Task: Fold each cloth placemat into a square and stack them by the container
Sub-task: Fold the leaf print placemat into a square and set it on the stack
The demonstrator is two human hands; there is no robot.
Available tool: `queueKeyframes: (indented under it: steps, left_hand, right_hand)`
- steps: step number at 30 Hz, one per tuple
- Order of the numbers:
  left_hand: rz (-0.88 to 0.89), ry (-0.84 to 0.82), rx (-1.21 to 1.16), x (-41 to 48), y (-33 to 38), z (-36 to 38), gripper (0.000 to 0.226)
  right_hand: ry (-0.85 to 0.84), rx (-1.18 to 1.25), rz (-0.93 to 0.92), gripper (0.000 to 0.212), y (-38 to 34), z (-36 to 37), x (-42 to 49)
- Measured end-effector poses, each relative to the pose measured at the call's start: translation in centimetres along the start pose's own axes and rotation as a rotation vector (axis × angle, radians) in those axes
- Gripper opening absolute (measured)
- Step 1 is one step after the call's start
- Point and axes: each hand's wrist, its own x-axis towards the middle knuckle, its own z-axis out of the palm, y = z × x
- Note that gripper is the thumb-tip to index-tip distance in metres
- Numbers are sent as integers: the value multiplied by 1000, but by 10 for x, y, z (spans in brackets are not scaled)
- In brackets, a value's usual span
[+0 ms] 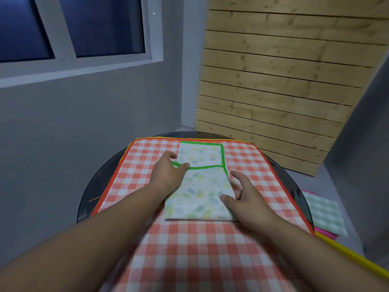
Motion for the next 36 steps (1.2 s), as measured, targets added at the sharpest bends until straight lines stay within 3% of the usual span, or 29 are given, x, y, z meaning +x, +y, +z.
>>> queueKeyframes:
  steps: [4, 9, 19, 23, 27, 30, 36]
  left_hand:
    - [-170, -131, -66, -2, 9, -10, 70]
    - [-291, -197, -121, -17, 11, -22, 71]
    - [-171, -152, 32, -52, -4, -37, 68]
    - [-211, -217, -73, -64, -1, -41, 60]
    - [-297, -332, -89, -71, -6, -45, 29]
    - [-314, -372, -131, -74, -17, -48, 35]
    - [-302, -402, -1, -78, -19, -50, 33]
  right_hand:
    - [39, -45, 77, 49, -5, 0, 3]
    - [51, -114, 74, 20, -1, 2, 6]
    - [166, -140, 87, 21, 4, 9, 4]
    - [187, -109, 65, 19, 4, 11, 3]
    - [207, -91, 58, 18, 6, 13, 1]
    - [224, -92, 54, 18, 8, 14, 0]
    - [219, -106, 51, 19, 9, 14, -1]
